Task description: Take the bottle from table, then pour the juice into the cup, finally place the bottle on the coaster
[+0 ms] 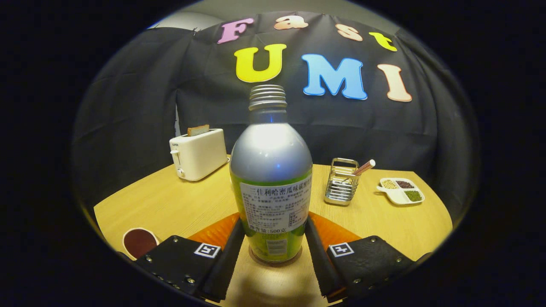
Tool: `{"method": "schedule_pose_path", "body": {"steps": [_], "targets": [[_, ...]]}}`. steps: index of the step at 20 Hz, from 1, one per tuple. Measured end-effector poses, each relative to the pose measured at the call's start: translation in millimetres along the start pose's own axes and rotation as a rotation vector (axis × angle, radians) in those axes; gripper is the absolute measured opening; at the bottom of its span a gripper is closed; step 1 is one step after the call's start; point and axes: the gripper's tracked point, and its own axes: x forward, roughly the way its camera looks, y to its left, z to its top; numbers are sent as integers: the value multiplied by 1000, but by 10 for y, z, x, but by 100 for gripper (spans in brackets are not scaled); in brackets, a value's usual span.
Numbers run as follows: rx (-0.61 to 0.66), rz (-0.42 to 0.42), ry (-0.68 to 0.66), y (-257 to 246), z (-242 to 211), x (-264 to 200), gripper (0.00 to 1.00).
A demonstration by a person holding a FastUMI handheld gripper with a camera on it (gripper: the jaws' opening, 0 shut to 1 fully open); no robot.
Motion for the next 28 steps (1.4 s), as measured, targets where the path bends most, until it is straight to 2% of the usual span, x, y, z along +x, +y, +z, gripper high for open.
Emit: {"method": "schedule_pose_path", "body": {"steps": [7, 11, 17, 18, 20, 24, 28], "targets": [[73, -27, 21, -90, -178, 221, 79], [51, -25, 46, -31, -342, 286, 80], [48, -45, 36, -66, -355, 275, 81], [51, -54, 36, -87, -342, 249, 84], [67, -63, 22, -88, -285, 163, 98], [71, -89, -21, -101, -9, -204, 99], [63, -131, -125, -129, 569, -900, 98]]}}
